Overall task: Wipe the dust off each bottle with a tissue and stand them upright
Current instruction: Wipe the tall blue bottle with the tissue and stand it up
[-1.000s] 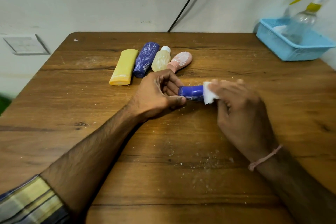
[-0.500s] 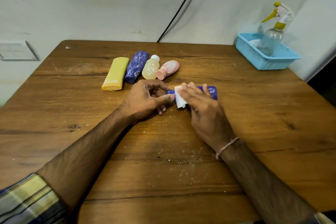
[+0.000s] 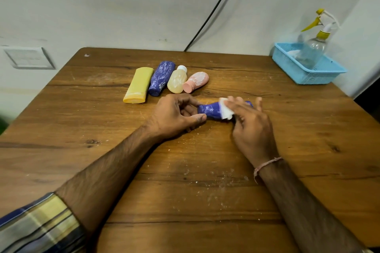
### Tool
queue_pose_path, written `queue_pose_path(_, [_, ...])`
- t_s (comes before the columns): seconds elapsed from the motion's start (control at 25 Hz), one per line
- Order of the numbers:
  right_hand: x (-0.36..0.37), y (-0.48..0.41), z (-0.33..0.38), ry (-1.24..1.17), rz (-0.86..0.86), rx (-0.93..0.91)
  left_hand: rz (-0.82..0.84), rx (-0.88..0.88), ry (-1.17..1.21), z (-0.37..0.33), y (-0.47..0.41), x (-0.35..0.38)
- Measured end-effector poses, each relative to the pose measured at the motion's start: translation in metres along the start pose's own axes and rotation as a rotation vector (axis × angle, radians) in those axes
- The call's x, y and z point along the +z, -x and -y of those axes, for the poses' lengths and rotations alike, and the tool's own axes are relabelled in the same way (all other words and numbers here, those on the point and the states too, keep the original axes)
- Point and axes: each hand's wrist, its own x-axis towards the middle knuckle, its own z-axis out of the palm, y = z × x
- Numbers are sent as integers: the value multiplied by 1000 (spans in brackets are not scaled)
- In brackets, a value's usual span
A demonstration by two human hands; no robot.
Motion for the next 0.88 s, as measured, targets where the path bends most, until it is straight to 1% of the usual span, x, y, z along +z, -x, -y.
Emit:
queue_pose_path(0.04, [-2, -1, -4, 6, -26, 83, -1, -1, -15, 0, 0, 0])
queue_pose_path(0.08, [-2, -1, -1, 4, -24, 92, -8, 2, -36, 1, 0, 0])
queue_pose_path(0.12, [0, 1, 8, -14, 10, 29, -19, 12, -63, 1, 0, 0])
queue_pose_path(0.2, [8, 8, 26, -81, 121, -185, -38, 47, -132, 2, 0, 1])
queue_pose_path(0.24, [11, 10, 29, -102, 151, -251, -40, 57, -156, 3, 0, 1])
queue_pose_path(0.28, [10, 9, 27, -108, 140, -250, -38, 50, -151, 3, 0, 0])
queue_pose_path(0.32, [7, 4, 19, -98, 94, -177, -32, 28, -121, 2, -1, 0])
queue_pose_path(0.4, [-5, -6, -4, -48, 6, 84, -8, -19, -61, 0, -2, 0])
queue_pose_path(0.44, [-11, -8, -14, -16, -11, 182, 2, -26, -48, 0, -3, -1])
queue_pose_path(0.48, [-12, -9, -16, 7, -7, 221, 8, -27, -42, 0, -3, 0])
queue_pose_path(0.52, [-11, -7, -10, 1, 17, 190, 8, -25, -40, 0, -3, 0])
queue_pose_path(0.64, [1, 7, 22, -89, 153, -165, -7, -11, -43, 2, -2, 1])
queue_pose_path(0.68, [4, 9, 24, -89, 169, -220, -6, -5, -34, 3, -2, 1])
queue_pose_path(0.72, [4, 6, 20, -71, 143, -200, -6, -4, -20, 2, -2, 1])
queue_pose_path(0.84, [-4, -5, -3, 11, 11, 113, 6, -44, 26, -1, -2, 0])
queue_pose_path(0.88, [-4, -6, -8, 36, -4, 165, 16, -53, 44, -2, -2, 0])
